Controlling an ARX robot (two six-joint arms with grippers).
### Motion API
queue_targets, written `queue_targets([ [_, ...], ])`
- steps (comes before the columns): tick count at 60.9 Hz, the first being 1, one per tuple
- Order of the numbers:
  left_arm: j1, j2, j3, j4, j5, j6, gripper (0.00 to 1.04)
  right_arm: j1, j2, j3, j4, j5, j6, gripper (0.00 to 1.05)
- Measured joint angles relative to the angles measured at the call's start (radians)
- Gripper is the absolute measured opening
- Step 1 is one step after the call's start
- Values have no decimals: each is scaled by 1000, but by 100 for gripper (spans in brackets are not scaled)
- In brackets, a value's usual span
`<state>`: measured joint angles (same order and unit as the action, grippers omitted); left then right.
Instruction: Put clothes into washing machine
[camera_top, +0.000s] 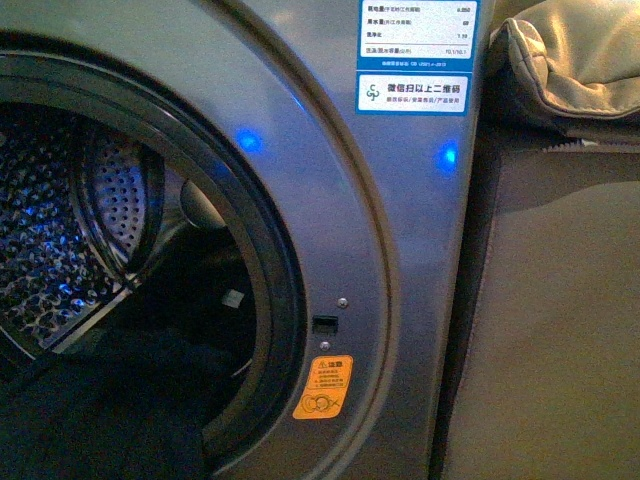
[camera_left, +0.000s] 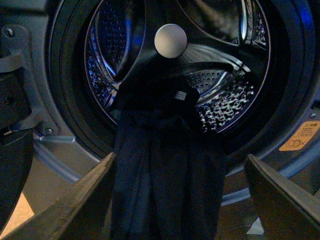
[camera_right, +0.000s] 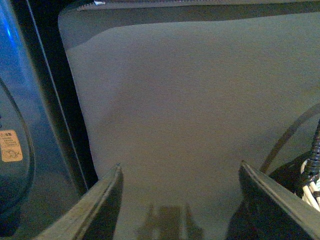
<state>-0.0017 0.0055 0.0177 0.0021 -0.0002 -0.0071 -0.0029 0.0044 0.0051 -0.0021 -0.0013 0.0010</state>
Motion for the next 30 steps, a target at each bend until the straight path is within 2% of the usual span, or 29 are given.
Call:
queue_targets([
  [5,0,0,0,0,0,0,99,0,0,0,0,0,0,96],
  [7,0,0,0,0,0,2,100,0,0,0,0,0,1,99],
  [30,0,0,0,0,0,2,98,0,0,0,0,0,0,97],
])
